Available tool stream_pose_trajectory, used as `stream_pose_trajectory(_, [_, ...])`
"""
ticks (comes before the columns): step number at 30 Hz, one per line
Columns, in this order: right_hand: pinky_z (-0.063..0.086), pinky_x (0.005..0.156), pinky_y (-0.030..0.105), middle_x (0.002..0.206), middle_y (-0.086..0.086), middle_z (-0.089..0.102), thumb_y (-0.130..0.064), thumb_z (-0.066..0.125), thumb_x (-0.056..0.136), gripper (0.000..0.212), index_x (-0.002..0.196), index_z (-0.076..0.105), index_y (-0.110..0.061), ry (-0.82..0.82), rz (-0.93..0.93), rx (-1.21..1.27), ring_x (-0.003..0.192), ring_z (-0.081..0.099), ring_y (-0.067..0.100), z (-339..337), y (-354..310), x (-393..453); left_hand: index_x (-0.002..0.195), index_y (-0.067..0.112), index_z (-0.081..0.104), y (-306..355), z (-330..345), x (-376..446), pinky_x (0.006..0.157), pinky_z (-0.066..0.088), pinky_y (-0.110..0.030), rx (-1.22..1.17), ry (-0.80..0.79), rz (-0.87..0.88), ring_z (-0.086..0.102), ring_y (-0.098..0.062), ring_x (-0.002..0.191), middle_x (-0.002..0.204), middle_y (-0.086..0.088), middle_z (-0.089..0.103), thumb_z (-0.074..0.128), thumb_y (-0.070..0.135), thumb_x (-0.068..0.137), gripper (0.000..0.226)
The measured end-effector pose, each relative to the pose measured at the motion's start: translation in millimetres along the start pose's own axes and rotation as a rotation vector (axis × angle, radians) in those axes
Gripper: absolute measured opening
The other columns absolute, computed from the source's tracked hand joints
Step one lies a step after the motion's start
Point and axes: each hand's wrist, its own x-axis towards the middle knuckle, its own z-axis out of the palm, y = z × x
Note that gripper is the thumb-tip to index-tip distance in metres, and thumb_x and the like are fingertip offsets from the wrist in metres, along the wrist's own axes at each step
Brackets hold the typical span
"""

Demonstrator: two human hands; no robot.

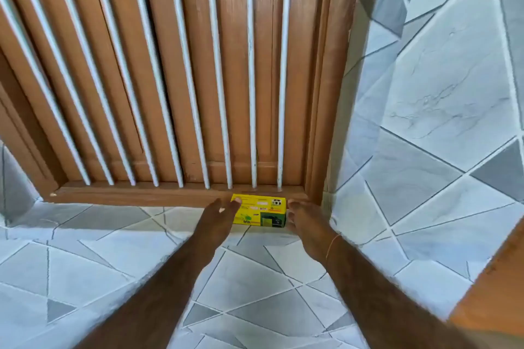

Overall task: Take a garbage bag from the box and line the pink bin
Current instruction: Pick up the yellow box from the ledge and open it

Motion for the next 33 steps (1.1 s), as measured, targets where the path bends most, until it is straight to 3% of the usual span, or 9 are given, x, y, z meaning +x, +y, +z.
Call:
stream_pose_trajectory(3, [0.050,0.096,0.052,0.107,0.014,0.070,-0.021,0.050,0.086,0.016,0.077,0.063,-0.018,-0.001,-0.027,-0.075,0.097,0.064,0.034,6,8,19,0.119,0.009,0.064,2,8,13,0.085,0.041,-0.030,-0.006,-0.032,-0.015,0.057,-0.023,0.106,0.114,-0.006,0.064,0.055,0.036,0.096,0.037])
stream_pose_trajectory(6, [0.056,0.082,0.046,0.095,0.011,0.072,-0.016,0.049,0.094,0.023,0.075,0.063,-0.018,0.106,0.048,-0.006,0.091,0.068,0.030,9,6,20,0.084,0.013,0.067,5,10,14,0.067,0.040,-0.026,-0.045,-0.070,0.012,0.055,-0.018,0.079,0.080,0.001,0.063,0.054,0.030,0.097,0.025])
stream_pose_trajectory(9, [0.053,0.068,0.032,0.092,0.011,0.072,-0.009,0.048,0.092,0.023,0.082,0.067,-0.017,0.164,0.016,0.126,0.083,0.069,0.026,13,6,14,0.072,0.016,0.062,0,6,11,0.069,0.038,-0.030,-0.185,0.041,0.049,0.050,-0.017,0.074,0.073,0.003,0.057,0.060,0.025,0.093,0.023])
stream_pose_trajectory(14, [0.052,0.082,0.036,0.113,0.015,0.067,0.001,0.055,0.090,0.031,0.087,0.075,-0.022,0.192,-0.192,0.114,0.096,0.065,0.023,27,9,-11,0.087,0.016,0.073,0,-11,6,0.077,0.051,-0.041,-0.569,0.031,-0.021,0.063,-0.022,0.082,0.081,-0.001,0.068,0.071,0.019,0.085,0.004])
stream_pose_trajectory(16, [0.051,0.081,0.034,0.109,0.012,0.069,-0.001,0.056,0.092,0.024,0.103,0.072,-0.015,0.162,-0.152,0.194,0.095,0.064,0.022,31,5,-23,0.095,0.012,0.072,2,-23,7,0.078,0.050,-0.040,-0.594,-0.042,-0.016,0.063,-0.023,0.082,0.084,-0.004,0.069,0.069,0.018,0.087,0.011])
stream_pose_trajectory(19, [0.048,0.078,0.029,0.101,0.006,0.070,-0.009,0.056,0.095,0.025,0.117,0.066,-0.010,0.091,-0.114,0.275,0.093,0.063,0.021,35,2,-39,0.091,0.014,0.070,5,-39,6,0.082,0.049,-0.039,-0.643,-0.129,-0.025,0.064,-0.023,0.081,0.085,-0.006,0.070,0.066,0.017,0.089,0.005])
stream_pose_trajectory(24, [0.056,0.086,0.043,0.107,0.014,0.068,-0.024,0.054,0.097,0.031,0.125,0.060,-0.012,0.067,-0.137,0.262,0.094,0.065,0.026,46,5,-61,0.087,0.016,0.068,3,-55,3,0.083,0.051,-0.041,-0.640,-0.198,-0.030,0.066,-0.022,0.079,0.083,-0.005,0.071,0.064,0.018,0.090,0.006])
stream_pose_trajectory(30, [0.061,0.071,0.039,0.101,0.017,0.070,-0.021,0.041,0.103,0.028,0.112,0.065,-0.010,0.189,-0.372,0.150,0.088,0.069,0.028,57,-1,-74,0.086,0.017,0.067,10,-68,-1,0.077,0.052,-0.037,-0.682,-0.190,-0.055,0.066,-0.020,0.074,0.079,-0.001,0.072,0.064,0.020,0.091,0.007])
stream_pose_trajectory(33, [0.060,0.064,0.039,0.101,0.013,0.065,-0.018,0.040,0.103,0.026,0.115,0.062,-0.013,0.224,-0.294,0.280,0.089,0.065,0.030,47,-10,-71,0.090,0.015,0.066,11,-76,3,0.077,0.053,-0.039,-0.749,-0.185,-0.092,0.064,-0.024,0.078,0.086,-0.008,0.070,0.062,0.020,0.092,0.007])
